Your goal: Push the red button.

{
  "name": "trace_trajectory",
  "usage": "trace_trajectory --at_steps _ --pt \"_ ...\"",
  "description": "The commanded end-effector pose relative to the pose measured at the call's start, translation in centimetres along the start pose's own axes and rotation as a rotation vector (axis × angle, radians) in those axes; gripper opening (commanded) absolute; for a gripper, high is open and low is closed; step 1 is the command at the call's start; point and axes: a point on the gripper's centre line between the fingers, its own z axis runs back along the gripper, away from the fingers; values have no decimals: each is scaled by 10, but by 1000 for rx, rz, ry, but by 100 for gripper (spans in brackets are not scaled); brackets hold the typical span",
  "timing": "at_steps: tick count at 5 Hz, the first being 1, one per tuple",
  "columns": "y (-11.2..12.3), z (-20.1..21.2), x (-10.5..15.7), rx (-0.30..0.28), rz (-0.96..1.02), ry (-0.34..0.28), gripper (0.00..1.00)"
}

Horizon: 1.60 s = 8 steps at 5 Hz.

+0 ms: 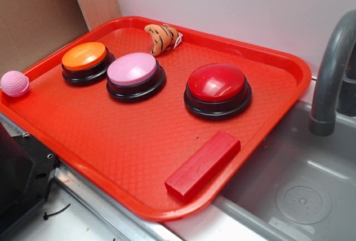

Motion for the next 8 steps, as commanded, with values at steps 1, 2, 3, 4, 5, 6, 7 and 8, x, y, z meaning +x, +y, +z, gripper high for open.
trace_trajectory --at_steps 1,2,3,4,5,6,7,8 --pt "0 0 0 0 0 0 100" --pt "-28 -38 45 -48 -247 -26 100" --pt "-55 -79 86 -11 -417 -39 100" --pt "-55 -79 86 -11 -417 -39 100" --pt "-55 -79 86 -11 -417 -39 100" --pt "-55 -79 86 -11 -417 -39 100" --pt "-75 -115 124 -75 -432 -62 100" --pt "-92 -139 148 -114 -464 -32 100"
